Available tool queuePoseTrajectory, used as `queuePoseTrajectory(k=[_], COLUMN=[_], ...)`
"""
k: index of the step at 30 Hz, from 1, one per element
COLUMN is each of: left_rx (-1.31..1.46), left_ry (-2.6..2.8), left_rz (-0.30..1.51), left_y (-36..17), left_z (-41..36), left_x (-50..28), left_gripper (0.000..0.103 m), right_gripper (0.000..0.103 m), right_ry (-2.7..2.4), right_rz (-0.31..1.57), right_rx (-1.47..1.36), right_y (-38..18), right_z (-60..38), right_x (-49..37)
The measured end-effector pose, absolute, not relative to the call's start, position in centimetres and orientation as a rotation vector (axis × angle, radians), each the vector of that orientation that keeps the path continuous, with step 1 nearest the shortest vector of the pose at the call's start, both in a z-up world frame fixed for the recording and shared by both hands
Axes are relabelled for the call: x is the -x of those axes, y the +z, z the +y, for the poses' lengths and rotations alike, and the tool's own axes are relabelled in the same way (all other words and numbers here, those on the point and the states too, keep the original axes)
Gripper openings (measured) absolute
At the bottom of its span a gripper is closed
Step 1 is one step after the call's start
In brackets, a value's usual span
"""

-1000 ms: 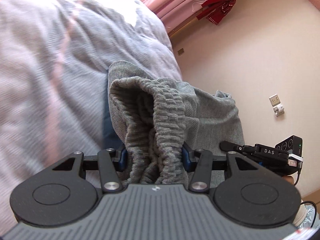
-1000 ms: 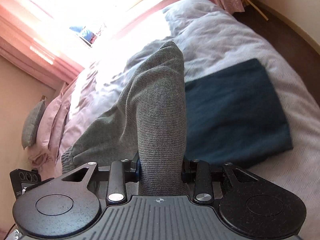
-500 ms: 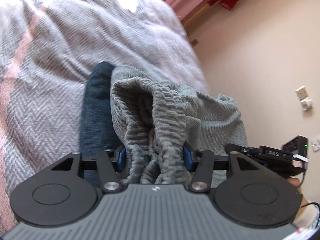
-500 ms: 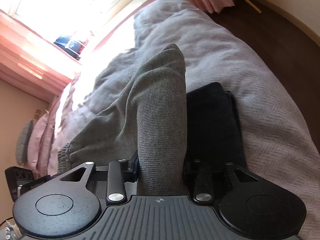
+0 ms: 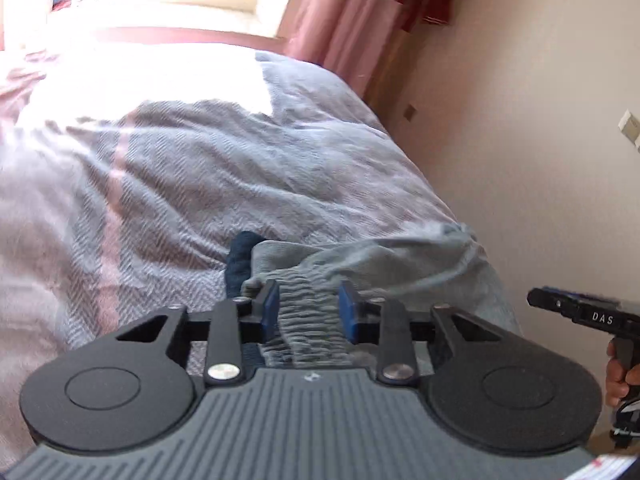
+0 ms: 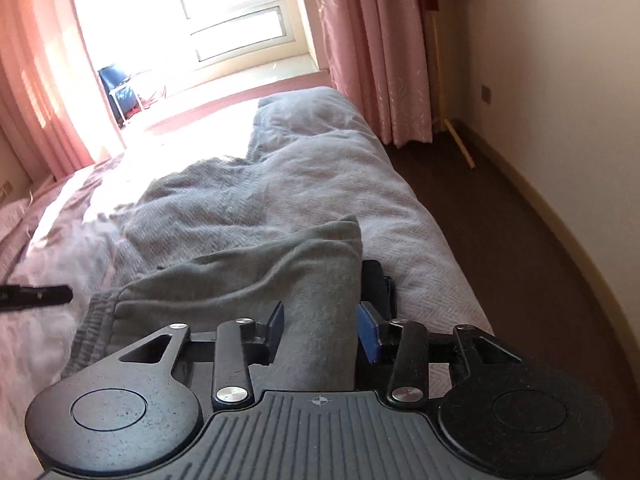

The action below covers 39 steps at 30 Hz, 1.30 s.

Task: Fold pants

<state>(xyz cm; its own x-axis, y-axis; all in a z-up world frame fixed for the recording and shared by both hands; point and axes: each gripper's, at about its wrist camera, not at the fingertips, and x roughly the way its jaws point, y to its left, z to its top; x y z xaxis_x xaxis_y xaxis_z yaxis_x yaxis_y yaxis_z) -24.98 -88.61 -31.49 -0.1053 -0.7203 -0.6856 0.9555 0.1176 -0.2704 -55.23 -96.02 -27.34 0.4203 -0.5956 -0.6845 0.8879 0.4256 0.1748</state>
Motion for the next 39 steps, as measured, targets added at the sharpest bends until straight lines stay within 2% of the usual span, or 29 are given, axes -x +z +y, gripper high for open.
queuePoseTrajectory(k=[1, 7, 10, 13, 18, 20, 23, 34, 36, 38, 39], left_rx=[-0.416, -0.569, -0.548, -0.575, -0.582, -0.576, -0.585, -0.640, -0.630, -0.608, -0.595], left_ry=[-1.487, -1.368, -1.357, -1.348, -1.284, -1.258, -1.234, -1.282, -1.286, -1.303, -1.311], left_rz=[0.792, 0.775, 0.797, 0.786, 0.875, 0.910, 0.928, 0.813, 0.784, 0.757, 0.748], left_y=[-31.5, -36.7, -35.4, -33.0, -28.5, -26.5, -23.7, -15.8, -14.7, -13.6, -13.2], left_z=[-88.6, -90.7, -90.1, -88.1, -81.7, -78.5, -74.5, -64.7, -63.2, -61.6, -60.9], left_x=[26.4, 27.6, 27.4, 28.2, 29.9, 30.7, 31.9, 35.7, 36.0, 36.2, 36.3], left_gripper=[0.014, 0.016, 0.016, 0.024, 0.039, 0.046, 0.054, 0.071, 0.076, 0.089, 0.090], right_gripper=[0.035, 0.034, 0.035, 0.035, 0.037, 0.047, 0.055, 0.056, 0.056, 0.056, 0.056], right_ry=[-0.991, -1.014, -1.026, -1.008, -1.045, -1.040, -1.021, -1.027, -1.025, -1.020, -1.018], right_rz=[0.597, 0.763, 0.752, 0.668, 0.660, 0.654, 0.672, 0.622, 0.625, 0.620, 0.616], right_rx=[-0.543, -0.440, -0.458, -0.535, -0.657, -0.699, -0.737, -0.694, -0.687, -0.675, -0.674], right_y=[-27.4, -32.3, -32.0, -29.7, -26.2, -24.5, -22.1, -13.7, -12.7, -11.8, -11.4], right_z=[-94.5, -90.4, -90.2, -89.0, -85.8, -83.8, -80.8, -71.3, -69.9, -68.5, -67.7], right_x=[54.7, 52.2, 52.5, 54.0, 55.4, 55.8, 56.0, 56.6, 56.5, 56.3, 56.3])
